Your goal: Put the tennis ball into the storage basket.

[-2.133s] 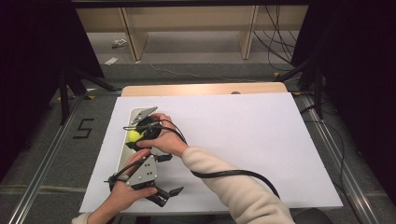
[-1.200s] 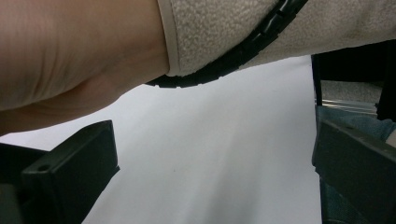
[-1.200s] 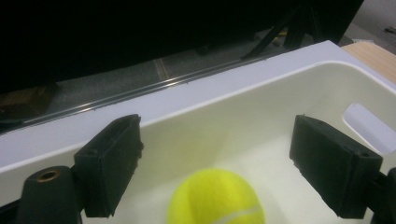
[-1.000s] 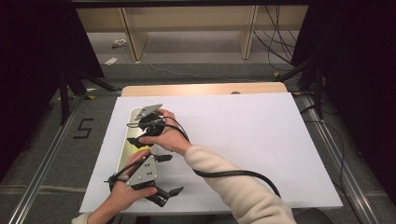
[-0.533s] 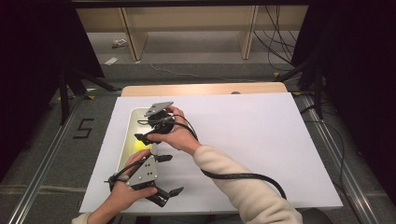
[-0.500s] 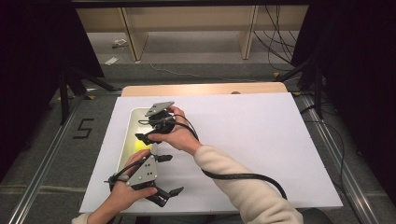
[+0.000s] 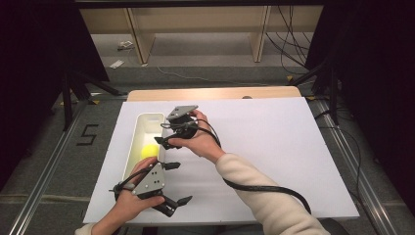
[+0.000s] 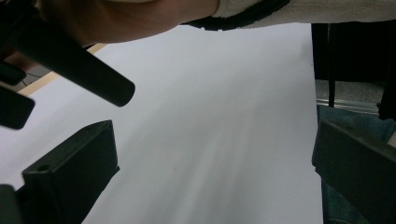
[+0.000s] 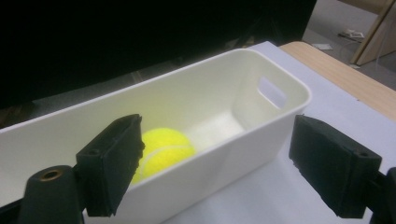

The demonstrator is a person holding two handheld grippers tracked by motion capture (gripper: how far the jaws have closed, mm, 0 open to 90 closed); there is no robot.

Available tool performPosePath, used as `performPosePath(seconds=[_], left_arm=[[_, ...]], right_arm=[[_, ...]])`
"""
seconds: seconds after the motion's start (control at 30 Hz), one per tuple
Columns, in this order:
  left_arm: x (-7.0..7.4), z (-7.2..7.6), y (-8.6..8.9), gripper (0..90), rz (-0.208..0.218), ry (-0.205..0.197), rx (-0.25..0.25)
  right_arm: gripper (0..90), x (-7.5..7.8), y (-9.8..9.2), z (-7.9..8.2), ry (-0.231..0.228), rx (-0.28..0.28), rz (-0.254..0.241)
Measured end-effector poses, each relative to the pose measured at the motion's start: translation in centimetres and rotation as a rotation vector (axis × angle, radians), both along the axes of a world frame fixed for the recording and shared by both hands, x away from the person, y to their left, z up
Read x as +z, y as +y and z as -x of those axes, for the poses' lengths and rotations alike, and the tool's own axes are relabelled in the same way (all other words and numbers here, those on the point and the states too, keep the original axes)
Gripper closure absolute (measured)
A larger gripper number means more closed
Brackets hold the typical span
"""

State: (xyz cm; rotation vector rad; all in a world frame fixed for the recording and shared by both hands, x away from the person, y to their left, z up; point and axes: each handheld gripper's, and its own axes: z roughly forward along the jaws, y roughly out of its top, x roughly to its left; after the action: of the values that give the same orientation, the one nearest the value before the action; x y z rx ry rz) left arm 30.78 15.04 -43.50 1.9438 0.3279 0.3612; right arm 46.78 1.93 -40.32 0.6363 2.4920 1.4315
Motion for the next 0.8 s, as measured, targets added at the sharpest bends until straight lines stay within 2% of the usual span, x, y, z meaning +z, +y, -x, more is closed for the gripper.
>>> performPosePath(seconds=[0.8], left_arm=[[0.0, 0.0, 0.0, 0.0, 0.002, 0.002, 0.003]], right_arm=[[18.0, 0.5, -5.0, 0.4, -0.006, -0.074, -0.021]])
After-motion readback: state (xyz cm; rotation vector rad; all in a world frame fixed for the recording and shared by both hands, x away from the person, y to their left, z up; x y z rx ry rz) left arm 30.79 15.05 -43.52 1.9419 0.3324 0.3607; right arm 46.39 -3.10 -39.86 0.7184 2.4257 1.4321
